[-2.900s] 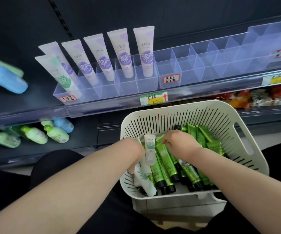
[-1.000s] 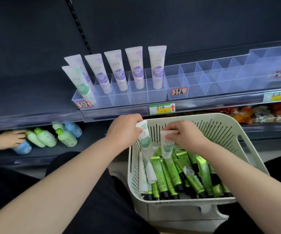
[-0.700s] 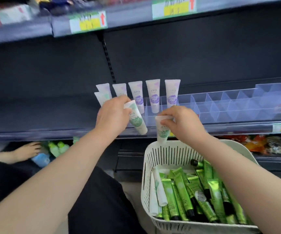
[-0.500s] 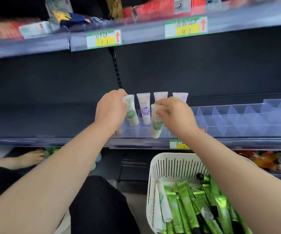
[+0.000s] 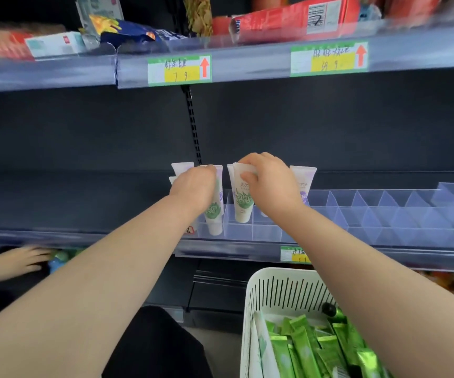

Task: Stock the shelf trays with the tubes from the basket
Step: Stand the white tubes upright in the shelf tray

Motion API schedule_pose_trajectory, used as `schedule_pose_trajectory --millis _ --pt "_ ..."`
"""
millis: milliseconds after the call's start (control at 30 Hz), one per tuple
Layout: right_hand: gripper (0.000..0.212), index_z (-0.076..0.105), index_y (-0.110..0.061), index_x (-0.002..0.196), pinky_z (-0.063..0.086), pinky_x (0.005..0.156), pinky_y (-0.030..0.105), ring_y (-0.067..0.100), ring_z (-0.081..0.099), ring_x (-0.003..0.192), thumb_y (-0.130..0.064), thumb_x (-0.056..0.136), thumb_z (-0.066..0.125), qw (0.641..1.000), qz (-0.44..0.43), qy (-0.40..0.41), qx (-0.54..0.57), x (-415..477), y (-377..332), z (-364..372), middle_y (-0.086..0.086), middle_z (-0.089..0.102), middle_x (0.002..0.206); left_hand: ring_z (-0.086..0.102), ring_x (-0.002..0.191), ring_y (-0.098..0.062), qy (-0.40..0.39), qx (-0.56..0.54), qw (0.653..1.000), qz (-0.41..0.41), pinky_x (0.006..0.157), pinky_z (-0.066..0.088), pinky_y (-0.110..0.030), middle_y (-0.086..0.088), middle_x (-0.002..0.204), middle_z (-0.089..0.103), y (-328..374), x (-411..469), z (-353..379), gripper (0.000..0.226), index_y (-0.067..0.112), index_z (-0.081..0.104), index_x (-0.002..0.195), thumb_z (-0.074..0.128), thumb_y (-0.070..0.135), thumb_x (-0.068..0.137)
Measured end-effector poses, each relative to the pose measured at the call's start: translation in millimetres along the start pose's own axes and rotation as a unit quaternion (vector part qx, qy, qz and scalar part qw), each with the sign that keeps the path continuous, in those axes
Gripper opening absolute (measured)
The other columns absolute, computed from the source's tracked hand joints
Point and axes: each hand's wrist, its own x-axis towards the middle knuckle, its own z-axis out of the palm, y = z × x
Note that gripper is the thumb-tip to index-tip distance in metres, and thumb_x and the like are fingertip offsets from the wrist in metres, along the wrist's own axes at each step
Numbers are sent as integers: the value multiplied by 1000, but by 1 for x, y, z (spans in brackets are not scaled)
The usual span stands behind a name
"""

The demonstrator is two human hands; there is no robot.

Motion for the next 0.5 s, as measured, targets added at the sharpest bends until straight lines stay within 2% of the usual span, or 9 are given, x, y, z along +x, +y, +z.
schedule_pose_trajectory --millis 133,200,333,500 --pt "25 59 -23 117 47 69 36 22 53 98 -18 95 49 999 -5 -28 -24 6 -1 12 1 59 108 50 106 -27 54 35 997 32 68 43 -37 -9 115 54 -2 -1 -7 57 9 50 120 59 -16 69" --pt "26 59 -21 118 47 68 36 23 55 96 -18 95 48 999 -2 -38 -35 8 0 17 3 59 109 49 107 -25 75 32 996 41 71 48 -38 -7 116 54 -7 -3 -9 55 11 52 119 60 -14 70" --pt "28 60 -21 118 46 66 35 24 55 92 -14 94 47 996 4 -72 -59 10 0 24 4 58 109 47 109 -22 111 12 991 68 79 49 -39 -2 119 56 -15 -8 -1 37 15 56 118 58 -2 86" --pt "33 61 -23 117 45 68 34 24 54 97 -8 92 45 992 3 -100 -79 7 6 32 4 58 110 43 119 -22 93 23 992 88 90 45 -37 0 129 52 -19 -13 10 47 19 53 127 60 0 85"
